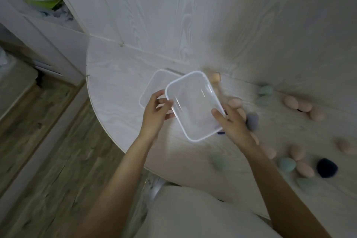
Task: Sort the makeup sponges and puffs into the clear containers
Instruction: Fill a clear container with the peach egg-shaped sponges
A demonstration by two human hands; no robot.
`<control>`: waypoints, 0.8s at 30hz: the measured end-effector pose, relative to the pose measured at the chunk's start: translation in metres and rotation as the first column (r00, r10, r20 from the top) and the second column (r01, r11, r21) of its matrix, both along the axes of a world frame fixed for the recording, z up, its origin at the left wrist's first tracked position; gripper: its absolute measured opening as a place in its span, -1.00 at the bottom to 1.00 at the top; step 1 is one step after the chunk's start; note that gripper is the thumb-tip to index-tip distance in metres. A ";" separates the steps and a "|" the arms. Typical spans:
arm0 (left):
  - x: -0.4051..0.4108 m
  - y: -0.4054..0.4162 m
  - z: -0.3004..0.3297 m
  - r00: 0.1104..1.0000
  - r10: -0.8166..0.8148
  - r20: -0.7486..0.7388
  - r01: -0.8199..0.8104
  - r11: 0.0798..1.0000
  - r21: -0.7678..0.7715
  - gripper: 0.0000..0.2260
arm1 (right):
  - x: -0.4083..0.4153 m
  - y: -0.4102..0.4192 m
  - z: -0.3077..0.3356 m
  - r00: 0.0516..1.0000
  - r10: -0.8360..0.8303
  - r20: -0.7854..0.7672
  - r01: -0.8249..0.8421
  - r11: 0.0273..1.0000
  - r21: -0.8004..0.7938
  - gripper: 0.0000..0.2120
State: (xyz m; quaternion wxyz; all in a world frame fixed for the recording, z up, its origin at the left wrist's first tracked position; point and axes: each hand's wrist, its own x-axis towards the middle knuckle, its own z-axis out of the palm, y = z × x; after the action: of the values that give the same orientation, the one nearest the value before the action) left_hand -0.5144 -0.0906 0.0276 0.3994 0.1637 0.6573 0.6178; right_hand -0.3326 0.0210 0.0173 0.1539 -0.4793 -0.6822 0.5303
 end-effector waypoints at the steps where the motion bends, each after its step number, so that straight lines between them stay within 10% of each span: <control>1: 0.010 0.001 -0.006 0.999 -0.032 0.017 0.032 1.000 0.002 -0.72 | 0.011 -0.003 -0.004 0.999 -0.035 0.016 0.036 0.999 -0.034 -0.78; 9: 0.041 0.006 -0.053 0.969 -0.184 -0.166 0.156 0.974 -0.165 -0.56 | 0.036 -0.020 -0.029 0.894 0.121 0.432 -0.054 0.985 -0.165 -0.65; 15: 0.032 0.012 -0.061 0.901 -0.252 -0.352 0.166 0.952 -0.258 -0.62 | 0.019 -0.011 -0.039 0.982 -0.185 0.021 0.175 0.875 -0.451 -0.79; 21: 0.051 0.006 -0.068 0.535 -0.637 -0.554 0.280 0.753 -0.595 -0.07 | 0.005 -0.007 -0.036 0.954 -0.202 0.223 0.231 0.966 -0.112 -0.74; 24: 0.070 -0.001 -0.075 0.282 -0.592 -0.755 0.230 0.806 -0.546 0.00 | 0.004 -0.008 -0.033 0.956 -0.203 0.210 0.228 0.968 -0.103 -0.67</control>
State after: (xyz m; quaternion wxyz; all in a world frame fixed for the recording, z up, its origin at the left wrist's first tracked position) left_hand -0.4446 -0.0915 -0.0470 0.1481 0.5663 0.7905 0.1802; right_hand -0.3286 0.0130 -0.0161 0.1116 -0.6099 -0.6027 0.5022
